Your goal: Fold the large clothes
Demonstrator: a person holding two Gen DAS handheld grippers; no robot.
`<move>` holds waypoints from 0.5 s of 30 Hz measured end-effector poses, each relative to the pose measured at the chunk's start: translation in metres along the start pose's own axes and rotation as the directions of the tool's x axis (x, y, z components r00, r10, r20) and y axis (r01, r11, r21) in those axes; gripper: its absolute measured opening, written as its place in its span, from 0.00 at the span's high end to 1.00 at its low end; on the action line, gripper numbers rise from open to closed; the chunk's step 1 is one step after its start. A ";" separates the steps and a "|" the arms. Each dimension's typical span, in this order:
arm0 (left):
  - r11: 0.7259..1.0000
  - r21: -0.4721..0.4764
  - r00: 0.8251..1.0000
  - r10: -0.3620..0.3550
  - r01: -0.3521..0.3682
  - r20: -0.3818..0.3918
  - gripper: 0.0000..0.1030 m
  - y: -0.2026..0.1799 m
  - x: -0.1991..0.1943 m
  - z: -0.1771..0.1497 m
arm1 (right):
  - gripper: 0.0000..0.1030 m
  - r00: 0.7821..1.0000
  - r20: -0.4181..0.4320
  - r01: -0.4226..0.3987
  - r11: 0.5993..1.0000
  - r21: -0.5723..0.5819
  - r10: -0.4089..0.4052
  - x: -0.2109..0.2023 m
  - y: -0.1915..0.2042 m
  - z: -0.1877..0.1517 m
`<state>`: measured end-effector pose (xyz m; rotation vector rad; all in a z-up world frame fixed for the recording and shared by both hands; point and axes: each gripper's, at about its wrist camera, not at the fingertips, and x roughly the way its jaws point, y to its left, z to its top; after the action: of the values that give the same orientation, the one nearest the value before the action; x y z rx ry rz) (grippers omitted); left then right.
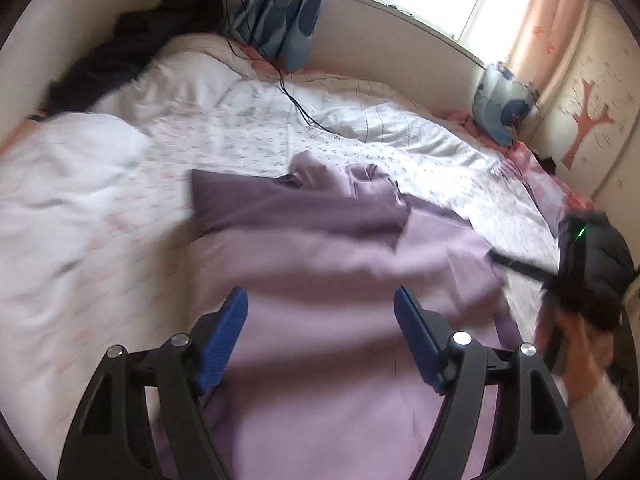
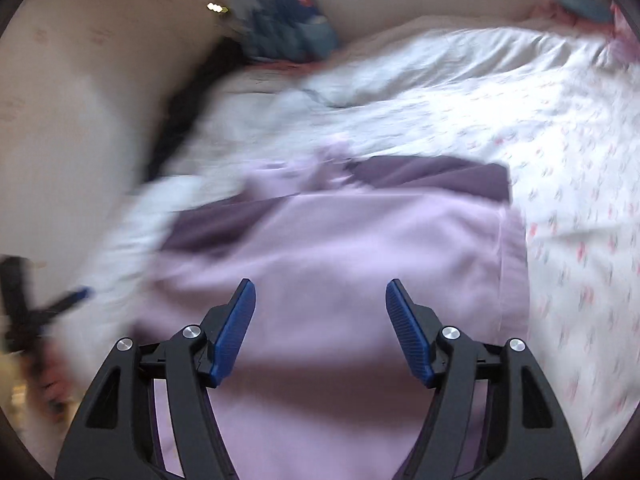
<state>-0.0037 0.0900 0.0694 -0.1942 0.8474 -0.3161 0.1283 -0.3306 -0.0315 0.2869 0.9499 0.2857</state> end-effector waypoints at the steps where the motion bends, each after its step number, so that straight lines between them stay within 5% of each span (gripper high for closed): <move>1: 0.999 -0.026 0.999 0.022 -0.023 -0.036 0.29 0.005 0.033 0.006 | 0.37 0.999 -0.045 -0.008 1.000 0.020 0.009 0.028 -0.009 0.000; 3: 0.992 -0.100 0.981 0.055 -0.074 -0.186 0.29 0.018 0.101 0.007 | 0.37 0.999 -0.032 -0.033 0.999 0.029 0.034 0.042 -0.017 0.007; 6: 0.988 -0.096 0.970 0.099 -0.123 -0.220 0.29 0.020 0.121 0.008 | 0.37 0.993 -0.064 -0.098 0.994 0.054 0.102 0.014 -0.018 0.012; 9: 0.996 -0.072 0.980 0.027 -0.042 -0.195 0.29 0.019 0.066 -0.003 | 0.30 0.969 -0.049 -0.240 0.968 0.073 0.244 -0.047 -0.038 -0.017; 11: 0.999 -0.048 0.982 0.005 -0.014 -0.189 0.25 0.031 0.015 -0.029 | 0.16 0.956 -0.088 -0.273 0.958 0.085 0.280 -0.085 -0.054 -0.054; 15: 0.999 -0.013 0.976 0.030 -0.033 -0.217 0.15 0.073 -0.072 -0.108 | 0.16 0.901 -0.200 -0.342 0.913 0.221 0.386 -0.146 -0.113 -0.165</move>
<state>-0.1156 0.1784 0.0288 -0.1628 1.0687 -0.3044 -0.0756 -0.4690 -0.0528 0.6132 1.1624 0.5920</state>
